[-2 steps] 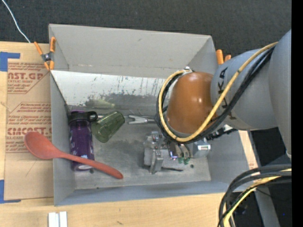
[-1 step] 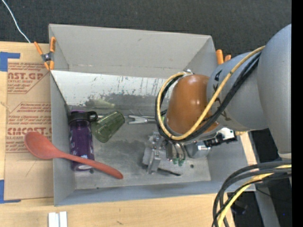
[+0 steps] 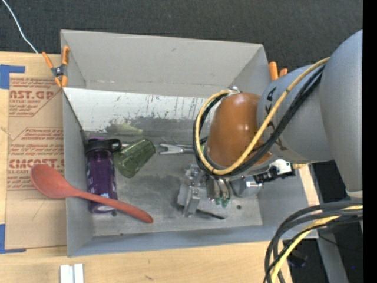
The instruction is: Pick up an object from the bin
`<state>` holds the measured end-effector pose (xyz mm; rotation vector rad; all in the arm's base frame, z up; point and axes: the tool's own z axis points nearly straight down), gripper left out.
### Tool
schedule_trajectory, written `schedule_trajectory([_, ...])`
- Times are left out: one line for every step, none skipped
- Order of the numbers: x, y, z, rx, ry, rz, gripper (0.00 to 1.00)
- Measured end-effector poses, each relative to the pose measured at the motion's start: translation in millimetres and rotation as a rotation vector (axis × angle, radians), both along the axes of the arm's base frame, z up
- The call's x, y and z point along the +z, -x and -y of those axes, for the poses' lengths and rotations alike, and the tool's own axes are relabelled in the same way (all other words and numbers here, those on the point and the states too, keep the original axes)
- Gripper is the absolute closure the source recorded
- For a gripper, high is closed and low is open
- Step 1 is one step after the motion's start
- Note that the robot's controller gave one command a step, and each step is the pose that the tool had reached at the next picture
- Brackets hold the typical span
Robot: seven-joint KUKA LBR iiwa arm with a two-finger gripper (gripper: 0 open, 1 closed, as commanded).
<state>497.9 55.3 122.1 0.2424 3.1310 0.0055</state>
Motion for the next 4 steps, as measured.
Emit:
schedule_trajectory([-11.1,5.8,8.6,0.007,0.001,-0.001,1.00])
schedule_trajectory([1.6,7.3,6.1,-0.013,-0.001,0.001,1.00])
schedule_trajectory([-41.4,2.7,7.7,0.002,0.001,-0.004,1.00])
schedule_trajectory([-4.6,7.5,18.2,-0.024,-0.002,0.002,1.00])
